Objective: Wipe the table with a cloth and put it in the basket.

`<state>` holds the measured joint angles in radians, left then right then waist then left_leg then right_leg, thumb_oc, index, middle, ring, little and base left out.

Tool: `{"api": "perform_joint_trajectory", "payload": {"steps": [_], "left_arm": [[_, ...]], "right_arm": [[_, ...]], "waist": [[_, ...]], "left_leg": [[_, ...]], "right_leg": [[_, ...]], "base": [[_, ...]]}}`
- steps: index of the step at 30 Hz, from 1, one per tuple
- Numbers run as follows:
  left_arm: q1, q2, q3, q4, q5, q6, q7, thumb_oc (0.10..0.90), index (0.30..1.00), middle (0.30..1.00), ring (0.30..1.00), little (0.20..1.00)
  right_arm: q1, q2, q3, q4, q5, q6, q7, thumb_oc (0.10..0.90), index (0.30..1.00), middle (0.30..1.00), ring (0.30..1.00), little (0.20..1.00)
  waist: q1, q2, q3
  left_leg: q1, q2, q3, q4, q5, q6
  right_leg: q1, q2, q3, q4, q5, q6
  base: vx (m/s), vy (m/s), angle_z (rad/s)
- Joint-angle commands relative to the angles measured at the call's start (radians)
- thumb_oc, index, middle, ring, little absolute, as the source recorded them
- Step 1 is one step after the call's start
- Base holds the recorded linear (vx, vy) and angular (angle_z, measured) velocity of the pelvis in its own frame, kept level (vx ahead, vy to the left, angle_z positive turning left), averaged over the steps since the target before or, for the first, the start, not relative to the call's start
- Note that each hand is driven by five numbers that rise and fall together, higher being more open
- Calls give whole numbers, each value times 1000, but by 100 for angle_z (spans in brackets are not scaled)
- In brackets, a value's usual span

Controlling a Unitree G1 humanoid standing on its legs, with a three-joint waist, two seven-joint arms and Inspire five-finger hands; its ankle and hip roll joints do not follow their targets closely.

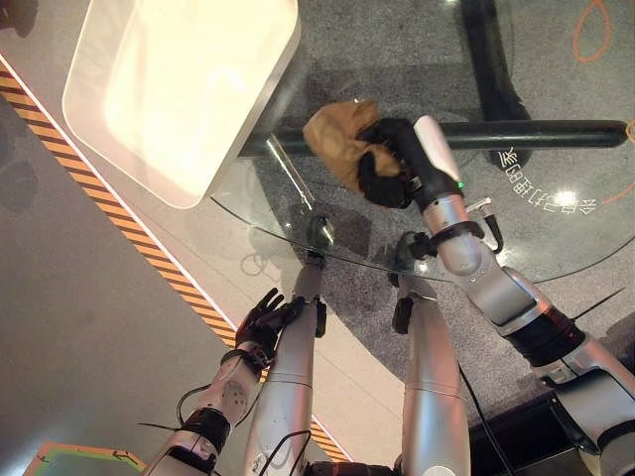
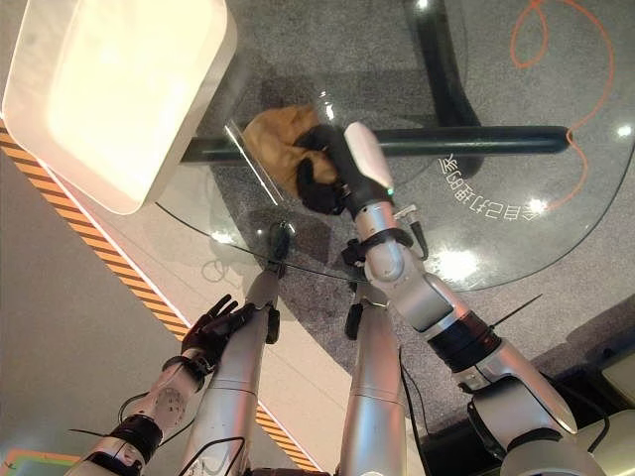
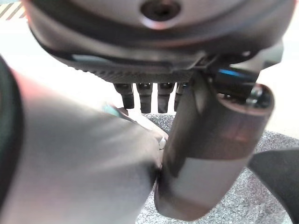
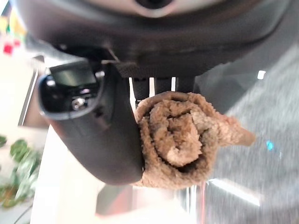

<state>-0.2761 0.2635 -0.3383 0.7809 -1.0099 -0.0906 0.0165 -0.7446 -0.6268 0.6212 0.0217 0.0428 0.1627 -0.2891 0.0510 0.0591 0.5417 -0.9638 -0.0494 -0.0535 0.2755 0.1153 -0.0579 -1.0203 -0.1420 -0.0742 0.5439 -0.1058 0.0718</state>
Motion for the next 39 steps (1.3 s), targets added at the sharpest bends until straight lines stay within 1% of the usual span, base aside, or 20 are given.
{"api": "perform_joint_trajectory", "payload": {"steps": [1, 3, 8, 13, 14, 16, 21, 23, 27, 29, 33, 37, 39], "left_arm": [[101, -15, -27, 4, -10, 40, 2, 800, 900, 900, 900, 900], [95, -14, -31, 2, -13, 42, 8, 800, 900, 900, 900, 900], [93, -11, -34, 0, -21, 40, 10, 800, 900, 900, 900, 900], [94, -4, -34, -15, -50, -15, -12, 800, 900, 900, 900, 900], [94, -4, -34, -15, -50, -15, -12, 800, 900, 900, 900, 900], [89, 1, -33, -56, -58, -45, 28, 800, 900, 900, 900, 900], [97, 12, -12, -105, -97, -74, 9, 800, 900, 900, 900, 900], [112, 20, -8, -142, -105, -69, 3, 800, 900, 900, 900, 900], [120, 24, -7, -173, -125, -84, -8, 800, 900, 900, 900, 900], [126, 33, 1, -221, -146, -89, -19, 800, 900, 900, 900, 900], [152, 52, 7, -308, -199, -88, -52, 800, 900, 900, 900, 900], [186, 75, 8, -381, -192, -71, -33, 800, 900, 900, 900, 900], [206, 87, 17, -404, -214, -64, -47, 800, 900, 900, 900, 900]], "right_arm": [[-45, 11, 9, -214, 17, -128, 22, 100, 300, 300, 300, 200], [-48, 11, 25, -212, 10, -121, 38, 100, 300, 300, 300, 200], [-49, 5, 35, -199, 17, -116, 23, 100, 300, 300, 300, 200], [-50, 6, 31, -177, 23, -126, 6, 100, 300, 300, 300, 200], [-50, 6, 31, -177, 23, -126, 6, 100, 300, 300, 300, 200], [-35, 7, 12, -176, 21, -129, 12, 100, 300, 300, 300, 200], [-14, 3, -3, -177, 23, -122, 19, 100, 300, 300, 300, 200], [12, -5, -20, -181, 28, -126, 22, 100, 300, 300, 300, 200], [46, -5, -44, -179, 38, -133, 25, 100, 300, 300, 300, 200], [78, -9, -68, -182, 50, -132, 28, 100, 300, 300, 300, 200], [136, -13, -105, -188, 53, -149, 22, 100, 300, 300, 300, 200], [195, -19, -151, -194, 40, -182, 15, 100, 300, 300, 300, 200], [223, -21, -170, -203, 33, -196, 4, 100, 300, 300, 300, 200]], "waist": [[-14, 21, -22], [-14, 19, -22], [-12, 17, -22], [-12, 19, -22], [-12, 19, -22], [-14, 17, -22], [-15, 14, -22], [-15, 14, -22], [-17, 12, -22], [-20, 10, -22], [-22, 5, -22], [-22, 0, -22], [-22, -3, -22]], "left_leg": [[-29, -41, 102, 133, -125, 41], [-27, -41, 101, 132, -124, 42], [-22, -41, 99, 131, -123, 43], [-14, -38, 100, 128, -122, 42], [-14, -38, 100, 128, -122, 42], [3, -38, 96, 128, -125, 42], [37, -34, 99, 122, -126, 41], [55, -35, 97, 118, -126, 40], [79, -36, 94, 113, -127, 40], [108, -35, 93, 110, -130, 42], [150, -33, 89, 98, -130, 41], [189, -32, 79, 90, -131, 42], [208, -31, 74, 86, -132, 43]], "right_leg": [[-1, 60, -29, -163, 145, 27], [-1, 59, -31, -162, 146, 27], [3, 59, -34, -161, 147, 29], [10, 61, -36, -160, 146, 28], [10, 61, -36, -160, 146, 28], [24, 62, -37, -158, 145, 29], [61, 65, -45, -159, 136, 25], [79, 65, -49, -160, 134, 23], [103, 66, -53, -159, 128, 20], [133, 68, -57, -155, 119, 17], [183, 67, -69, -161, 110, 11], [225, 71, -74, -164, 103, 6], [245, 74, -76, -163, 95, 3]], "base": [[0, 0, 0], [0, 0, 0], [0, 0, 0], [0, 0, 0], [0, 0, 0], [-17, -36, 2], [-26, -23, 1], [-49, -58, -1], [-34, -43, -1], [-59, -74, -1], [-52, -72, 3], [-41, -77, 5], [-41, -101, 6]]}}
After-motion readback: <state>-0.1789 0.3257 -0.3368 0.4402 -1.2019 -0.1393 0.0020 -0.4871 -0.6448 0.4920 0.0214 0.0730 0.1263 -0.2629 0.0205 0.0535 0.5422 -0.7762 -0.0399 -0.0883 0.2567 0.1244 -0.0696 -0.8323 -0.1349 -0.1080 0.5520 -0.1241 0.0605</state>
